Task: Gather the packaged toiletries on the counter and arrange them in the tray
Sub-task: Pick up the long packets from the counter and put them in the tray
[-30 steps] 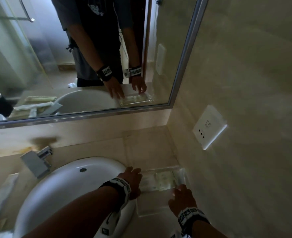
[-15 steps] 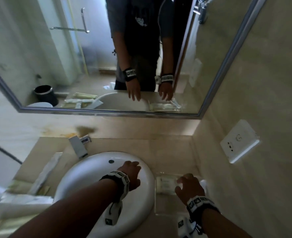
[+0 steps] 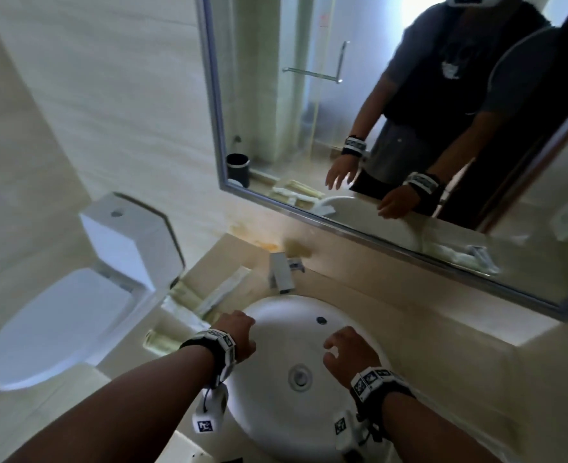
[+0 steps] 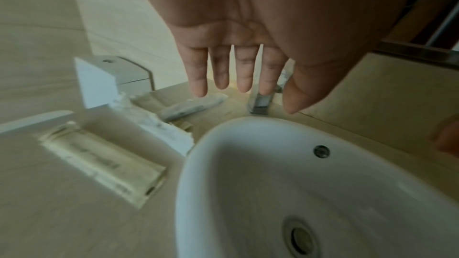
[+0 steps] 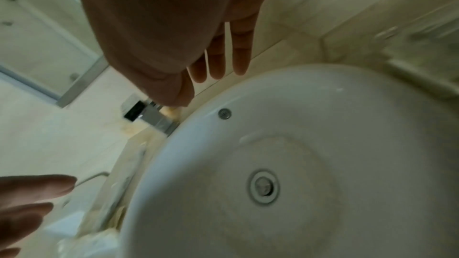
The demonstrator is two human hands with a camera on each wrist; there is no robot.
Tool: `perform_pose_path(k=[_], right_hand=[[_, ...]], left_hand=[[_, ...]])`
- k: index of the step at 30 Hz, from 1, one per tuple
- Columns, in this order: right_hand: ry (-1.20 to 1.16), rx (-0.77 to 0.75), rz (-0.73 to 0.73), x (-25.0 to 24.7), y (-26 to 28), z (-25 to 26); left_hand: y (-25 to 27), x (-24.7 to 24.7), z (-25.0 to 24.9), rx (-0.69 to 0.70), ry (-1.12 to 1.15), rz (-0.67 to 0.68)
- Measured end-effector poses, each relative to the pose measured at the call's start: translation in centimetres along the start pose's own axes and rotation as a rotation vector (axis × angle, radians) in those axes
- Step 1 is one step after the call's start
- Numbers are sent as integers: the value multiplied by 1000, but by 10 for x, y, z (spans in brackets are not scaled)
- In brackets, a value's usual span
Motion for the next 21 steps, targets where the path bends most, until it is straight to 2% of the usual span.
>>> perform_pose_path(k=[3, 8, 21], right_hand=[[22, -83, 46, 6, -19, 42], [80, -140, 122, 21, -40, 92], [188, -211, 251, 57, -95, 178]], left_hand=[[9, 4, 33, -47, 59, -11], [15, 18, 78, -138, 70, 23], [14, 9, 201, -286, 70, 82]])
Point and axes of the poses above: each hand's wrist, its own y-axis away from the middle knuckle, its own x-axis out of the palm, z = x × y, the point moved 4 cm from there along -y, towards the middle knuckle, and after that the axes turned 7 degrees about z, right-handed, at the moved point
